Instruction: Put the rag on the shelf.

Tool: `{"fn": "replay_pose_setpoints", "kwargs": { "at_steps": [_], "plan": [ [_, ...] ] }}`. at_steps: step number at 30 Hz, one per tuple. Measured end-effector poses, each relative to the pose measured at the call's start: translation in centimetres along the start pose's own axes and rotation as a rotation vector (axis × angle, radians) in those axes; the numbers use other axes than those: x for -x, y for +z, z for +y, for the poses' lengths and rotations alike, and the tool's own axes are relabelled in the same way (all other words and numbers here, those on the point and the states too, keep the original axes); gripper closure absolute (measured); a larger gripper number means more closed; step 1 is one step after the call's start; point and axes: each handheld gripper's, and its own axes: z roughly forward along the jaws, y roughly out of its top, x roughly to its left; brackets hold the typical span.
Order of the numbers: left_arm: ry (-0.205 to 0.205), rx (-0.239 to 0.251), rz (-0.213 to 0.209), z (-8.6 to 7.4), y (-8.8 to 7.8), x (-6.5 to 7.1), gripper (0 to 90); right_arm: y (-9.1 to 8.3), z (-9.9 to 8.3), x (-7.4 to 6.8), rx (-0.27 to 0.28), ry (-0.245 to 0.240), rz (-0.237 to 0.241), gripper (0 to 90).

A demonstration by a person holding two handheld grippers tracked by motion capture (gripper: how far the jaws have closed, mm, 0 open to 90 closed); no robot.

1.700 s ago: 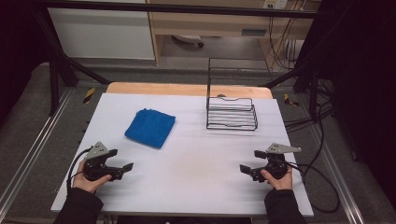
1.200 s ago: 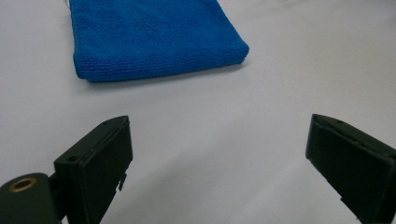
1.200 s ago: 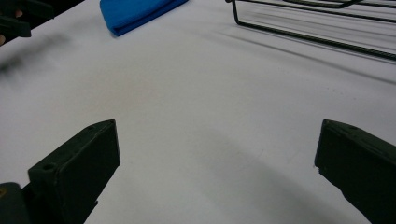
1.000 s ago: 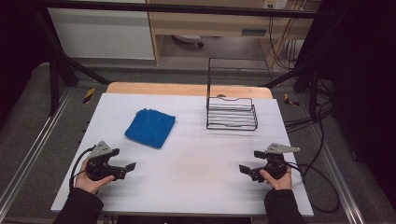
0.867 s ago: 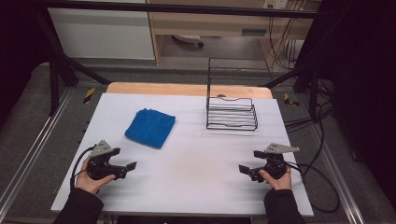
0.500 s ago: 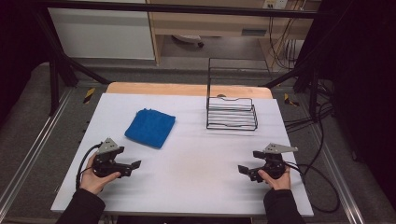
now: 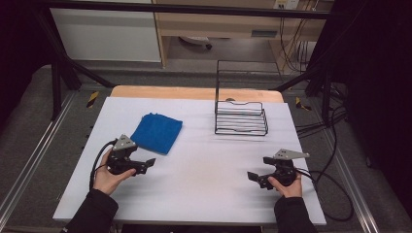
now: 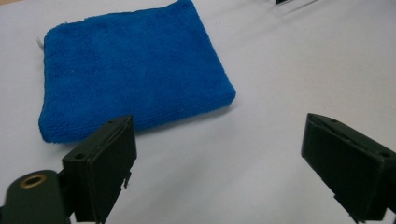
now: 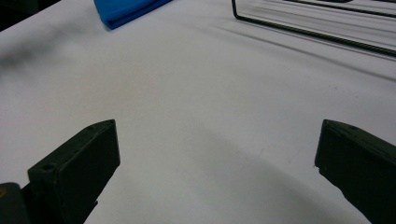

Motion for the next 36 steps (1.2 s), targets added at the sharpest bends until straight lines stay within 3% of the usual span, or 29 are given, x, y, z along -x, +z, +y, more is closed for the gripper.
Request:
{"fn": "replay_pose_setpoints", "kwargs": {
  "at_steps": [7,14,20,27,36],
  "plan": [
    [0.028,-0.032,0.023,1.3,1.9,0.9,17.7,0.0,0.0,0.0,-0.001,0.002,-0.002,0.6],
    [0.028,-0.059,0.006,2.2,3.8,1.4,34.7,0.1,0.0,0.0,-0.003,0.001,-0.002,0.5],
    [0.038,-0.095,0.000,2.4,5.6,1.5,51.1,0.1,0.0,0.0,-0.002,0.000,-0.002,0.5],
    [0.055,-0.126,0.015,2.2,7.4,1.4,60.0,0.1,0.0,0.0,-0.002,0.000,-0.001,0.5],
    [0.049,-0.141,0.035,2.0,8.1,1.0,72.3,0.1,0.0,0.0,-0.003,0.000,-0.002,0.6]
  ]
}}
